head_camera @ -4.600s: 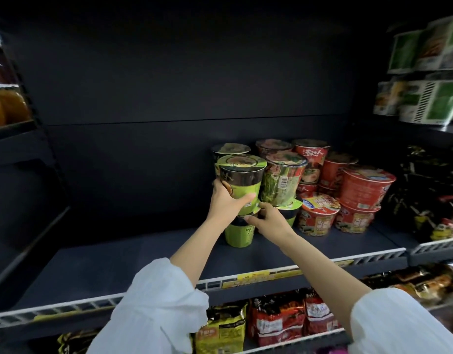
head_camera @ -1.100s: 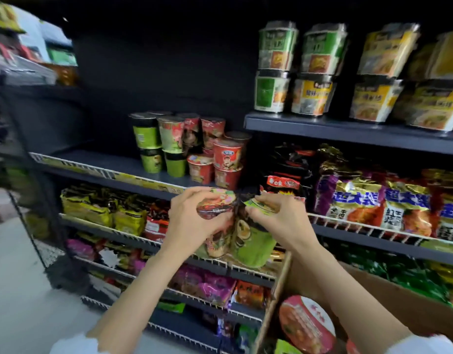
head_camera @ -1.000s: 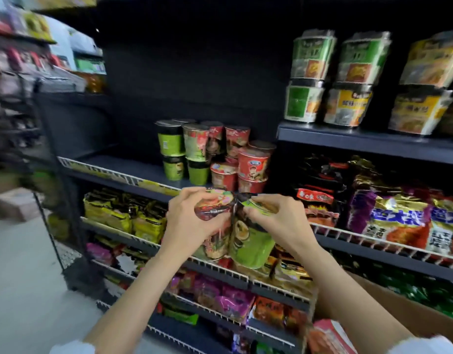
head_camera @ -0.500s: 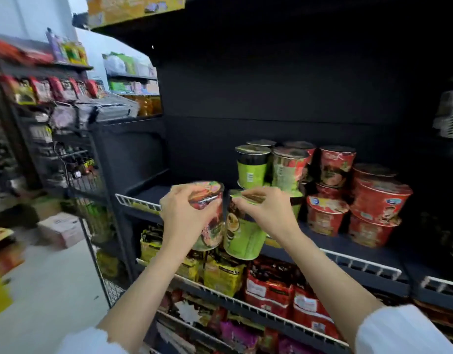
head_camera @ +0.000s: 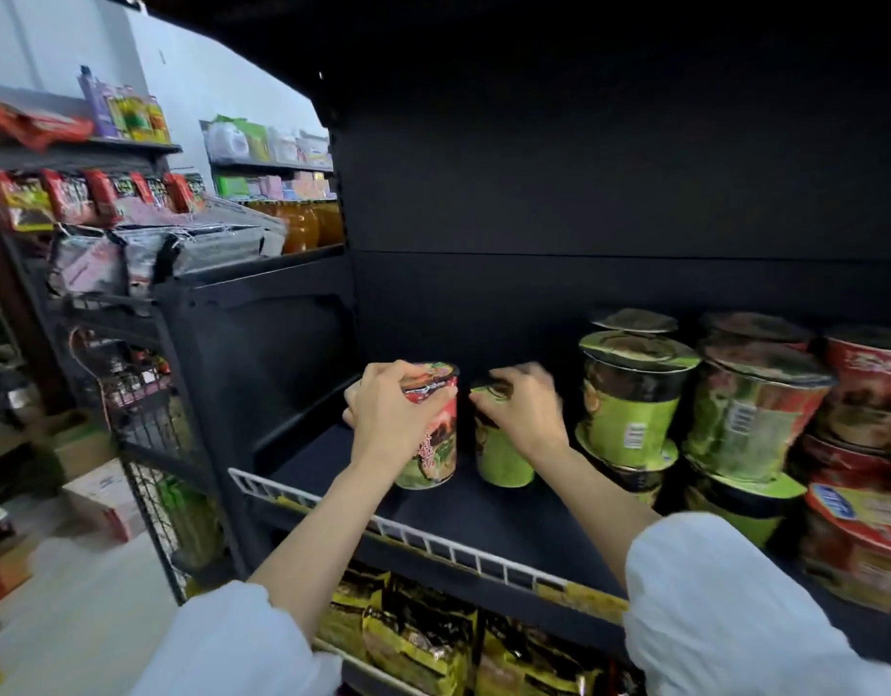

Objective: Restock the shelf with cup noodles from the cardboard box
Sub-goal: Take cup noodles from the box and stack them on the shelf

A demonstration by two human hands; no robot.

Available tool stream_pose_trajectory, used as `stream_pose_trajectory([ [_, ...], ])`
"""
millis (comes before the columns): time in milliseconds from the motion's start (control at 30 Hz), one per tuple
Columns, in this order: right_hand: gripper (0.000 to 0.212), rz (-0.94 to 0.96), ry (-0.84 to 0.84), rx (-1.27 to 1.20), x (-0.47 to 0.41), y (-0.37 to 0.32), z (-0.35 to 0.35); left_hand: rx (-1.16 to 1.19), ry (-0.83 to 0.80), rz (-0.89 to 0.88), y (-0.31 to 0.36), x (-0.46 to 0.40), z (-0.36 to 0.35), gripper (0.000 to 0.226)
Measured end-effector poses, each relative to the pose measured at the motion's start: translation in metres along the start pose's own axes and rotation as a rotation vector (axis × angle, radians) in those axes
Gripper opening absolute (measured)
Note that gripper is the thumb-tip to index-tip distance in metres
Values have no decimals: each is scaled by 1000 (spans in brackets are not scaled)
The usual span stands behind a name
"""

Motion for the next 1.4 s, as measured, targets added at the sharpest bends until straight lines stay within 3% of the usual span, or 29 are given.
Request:
stream_pose_trajectory([
  [300,46,-153,151,163,-32,73,-34,42,-190,-131,6,-57,-45,32],
  [500,45,-221,-77,587,-43,85,-53,63,-244,-197,5,-78,-56,33],
  [600,46,-197,-126,589,-44,81,-50,79,-255,-213,5,-80,-61,36],
  [767,44,-111,-402,566,-45,70,-57,123,-281,-205,6,-77,-71,54],
  [833,48,-132,-259,372,-44,57,-45,151,-279,-201,7,-77,-72,54],
  [900,62,-135,-126,-44,-37,36,-37,173,-269,-216,10,-78,-73,55],
  [967,85,-113,-149,-350,-24,13,-39,208,-277,-240,19,-78,-72,47],
  [1033,100,-85,-136,-395,-18,1,-34,254,-326,-267,31,-75,-73,38],
  [1100,100,-79,10,-384,-19,0,-18,266,-360,-306,44,-72,-75,38],
  [1267,103,-114,292,-392,-30,14,17,183,-440,-316,65,-78,-90,65],
  [1400,100,-167,368,-427,-45,31,21,173,-550,-254,74,-81,-115,68],
])
Point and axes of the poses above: each hand's wrist, its own x-axis away from the middle knuckle, its own z-axis out of the back of the hand, y = z × x, the point moved 10 cm from there along -x, towards the middle knuckle, and after that the axes turned 9 degrees about z, right-handed, at the moved point
